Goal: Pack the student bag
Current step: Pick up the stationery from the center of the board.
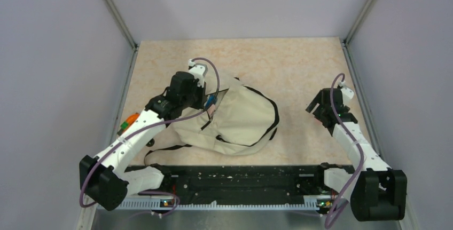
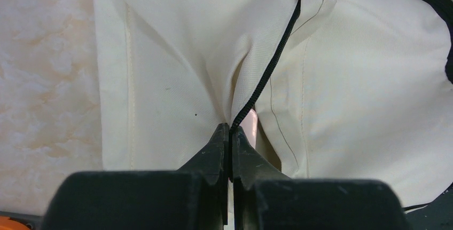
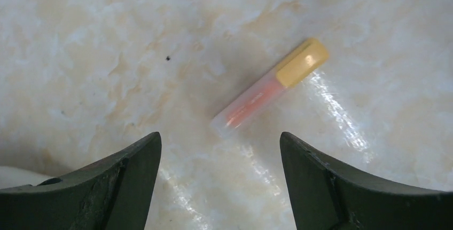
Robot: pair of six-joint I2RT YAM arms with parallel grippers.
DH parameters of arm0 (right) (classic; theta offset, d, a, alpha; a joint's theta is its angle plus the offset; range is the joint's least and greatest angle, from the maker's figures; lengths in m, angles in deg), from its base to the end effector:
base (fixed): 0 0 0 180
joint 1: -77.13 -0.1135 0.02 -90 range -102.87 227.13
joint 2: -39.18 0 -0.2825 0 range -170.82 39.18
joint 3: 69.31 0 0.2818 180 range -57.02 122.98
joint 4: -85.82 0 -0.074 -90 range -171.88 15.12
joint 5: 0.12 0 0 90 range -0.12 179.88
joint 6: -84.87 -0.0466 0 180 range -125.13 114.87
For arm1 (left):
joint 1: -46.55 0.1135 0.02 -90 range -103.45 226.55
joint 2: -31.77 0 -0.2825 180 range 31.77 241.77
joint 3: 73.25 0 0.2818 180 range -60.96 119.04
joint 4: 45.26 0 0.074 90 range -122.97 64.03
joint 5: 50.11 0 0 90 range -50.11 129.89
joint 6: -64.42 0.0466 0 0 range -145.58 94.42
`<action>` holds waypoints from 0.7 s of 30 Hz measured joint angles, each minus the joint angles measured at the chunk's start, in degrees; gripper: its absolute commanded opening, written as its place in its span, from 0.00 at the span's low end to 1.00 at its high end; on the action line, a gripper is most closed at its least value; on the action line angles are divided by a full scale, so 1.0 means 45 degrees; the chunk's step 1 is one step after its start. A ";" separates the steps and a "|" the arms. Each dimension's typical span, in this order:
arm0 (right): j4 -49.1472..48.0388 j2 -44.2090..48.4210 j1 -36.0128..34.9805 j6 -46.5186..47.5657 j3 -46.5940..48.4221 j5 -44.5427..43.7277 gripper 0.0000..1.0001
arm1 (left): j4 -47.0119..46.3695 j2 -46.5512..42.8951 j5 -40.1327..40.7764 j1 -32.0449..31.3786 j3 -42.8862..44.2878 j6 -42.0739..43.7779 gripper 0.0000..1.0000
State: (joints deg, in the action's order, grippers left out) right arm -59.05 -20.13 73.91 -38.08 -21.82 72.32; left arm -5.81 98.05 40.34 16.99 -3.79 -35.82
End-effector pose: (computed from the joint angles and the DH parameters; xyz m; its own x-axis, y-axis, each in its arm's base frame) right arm 0.2329 -0.0010 0.2122 -0.5295 0.4896 -0.6927 0.5245 0.8308 0.1863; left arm 0.2480 -0.1403 0.3164 -0.5931 0.1320 -0.7942 0.3886 0.9109 -0.1388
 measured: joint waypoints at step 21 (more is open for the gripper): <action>-0.2283 -0.3589 0.1423 -0.0481 -0.0398 -0.1112 0.64 | -0.0015 0.0000 -0.0908 0.0010 0.0000 -0.0126 0.00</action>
State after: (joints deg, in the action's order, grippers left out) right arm -69.33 -36.28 80.31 -40.24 -23.61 67.31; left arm -5.87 98.05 36.25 17.03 -3.79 -36.39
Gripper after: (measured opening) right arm 0.643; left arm 0.020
